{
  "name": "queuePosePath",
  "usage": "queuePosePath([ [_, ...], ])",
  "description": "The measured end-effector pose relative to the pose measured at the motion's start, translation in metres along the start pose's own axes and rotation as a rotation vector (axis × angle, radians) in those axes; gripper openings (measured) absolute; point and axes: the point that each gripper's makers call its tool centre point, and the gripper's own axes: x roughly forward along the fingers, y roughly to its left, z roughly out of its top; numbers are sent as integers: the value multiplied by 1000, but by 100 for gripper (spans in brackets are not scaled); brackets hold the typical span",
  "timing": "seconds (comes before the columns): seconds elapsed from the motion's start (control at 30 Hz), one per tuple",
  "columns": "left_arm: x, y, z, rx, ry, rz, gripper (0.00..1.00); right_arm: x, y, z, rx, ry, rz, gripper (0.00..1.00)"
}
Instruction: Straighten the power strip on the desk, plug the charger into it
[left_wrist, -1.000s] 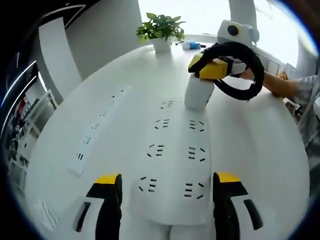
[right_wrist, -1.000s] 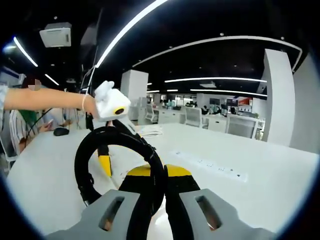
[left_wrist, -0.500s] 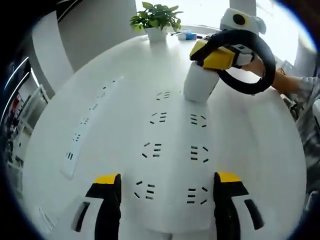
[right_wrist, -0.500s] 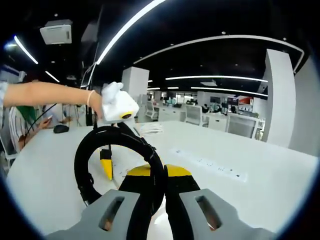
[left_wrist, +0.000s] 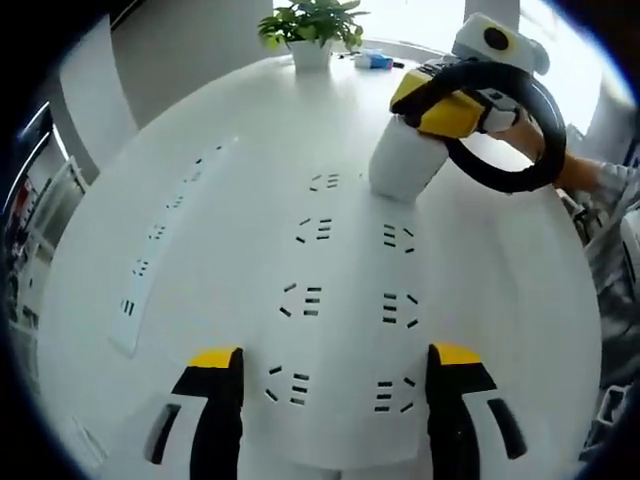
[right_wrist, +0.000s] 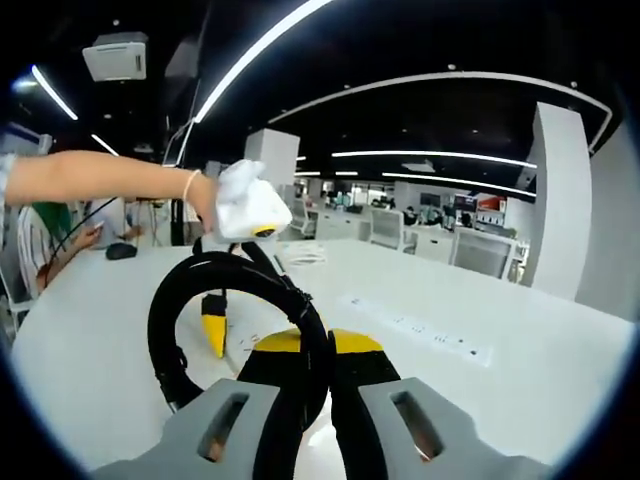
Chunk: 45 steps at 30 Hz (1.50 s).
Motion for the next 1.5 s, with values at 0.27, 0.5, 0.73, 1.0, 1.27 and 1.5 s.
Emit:
queuePosePath([
  [0.27,1,-4,2,22,78,-7,71,2,0,0,-17,7,-2,6],
  [0.5,1,-4,2,27,143,-5,69,2,0,-2,-24,19,1,6],
  [0.73,1,-4,1,32,189,-5,68,6,-4,-1,15,50,-21,5],
  [1.0,2,-8,1,35,174,-9,67,1,3,-5,-7,66,-33,4],
  [1.27,2,-14,-1,59,172,-15,67,5,1,-5,22,89,-67,3],
  [1.5,3,-16,-1,74,175,-19,66,4,1,-6,25,92,-85,3],
])
